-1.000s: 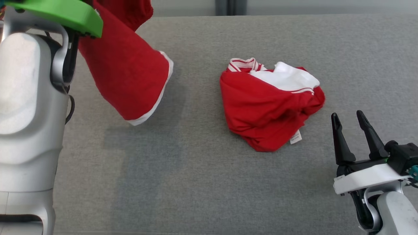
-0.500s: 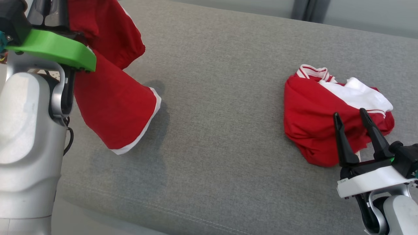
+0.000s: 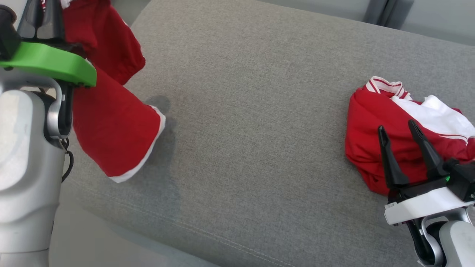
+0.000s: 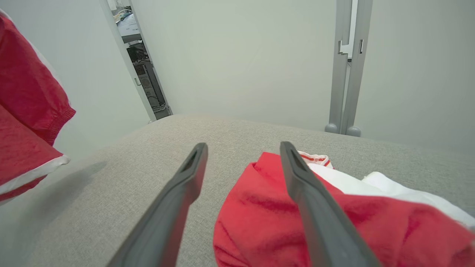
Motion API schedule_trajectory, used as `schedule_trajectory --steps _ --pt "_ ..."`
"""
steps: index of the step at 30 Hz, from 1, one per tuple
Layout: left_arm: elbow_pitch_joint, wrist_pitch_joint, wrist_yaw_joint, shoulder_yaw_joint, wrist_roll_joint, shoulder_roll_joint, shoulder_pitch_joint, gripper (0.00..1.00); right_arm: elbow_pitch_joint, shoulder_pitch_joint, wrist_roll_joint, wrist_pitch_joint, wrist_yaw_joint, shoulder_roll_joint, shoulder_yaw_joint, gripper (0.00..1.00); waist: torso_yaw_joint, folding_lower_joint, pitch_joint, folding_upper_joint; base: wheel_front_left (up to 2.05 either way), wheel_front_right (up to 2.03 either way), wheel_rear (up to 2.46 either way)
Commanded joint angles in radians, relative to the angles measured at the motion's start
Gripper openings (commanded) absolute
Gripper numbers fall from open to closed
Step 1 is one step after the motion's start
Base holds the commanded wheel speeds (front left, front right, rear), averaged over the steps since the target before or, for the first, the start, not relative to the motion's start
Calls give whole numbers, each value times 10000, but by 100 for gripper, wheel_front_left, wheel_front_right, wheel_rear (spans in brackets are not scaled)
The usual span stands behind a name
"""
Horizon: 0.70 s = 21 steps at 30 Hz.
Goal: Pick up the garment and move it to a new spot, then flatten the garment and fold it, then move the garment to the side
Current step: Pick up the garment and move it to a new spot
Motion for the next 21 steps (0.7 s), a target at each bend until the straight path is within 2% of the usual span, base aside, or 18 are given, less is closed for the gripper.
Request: schedule_trajectory --steps 1,13,19,21 --pt "60 -58 21 49 -55 121 -329 0 -104 1 -73 64 -3 -82 0 100 -282 0 161 0 0 0 0" --pt "1584 -721 34 986 -257 1017 -2153 0 -1712 -173 -262 717 -5 -805 -409 100 -2099 0 1391 0 0 0 0" --pt "2644 -1098 125 1127 -147 1067 -1928 0 -2734 38 -275 1001 -3 -1067 -873 100 -2479 0 2011 0 0 0 0" --pt "3029 -1190 184 1261 -313 866 -1790 0 -2965 125 -291 1059 -3 -1131 -980 100 -2529 0 2189 0 0 0 0"
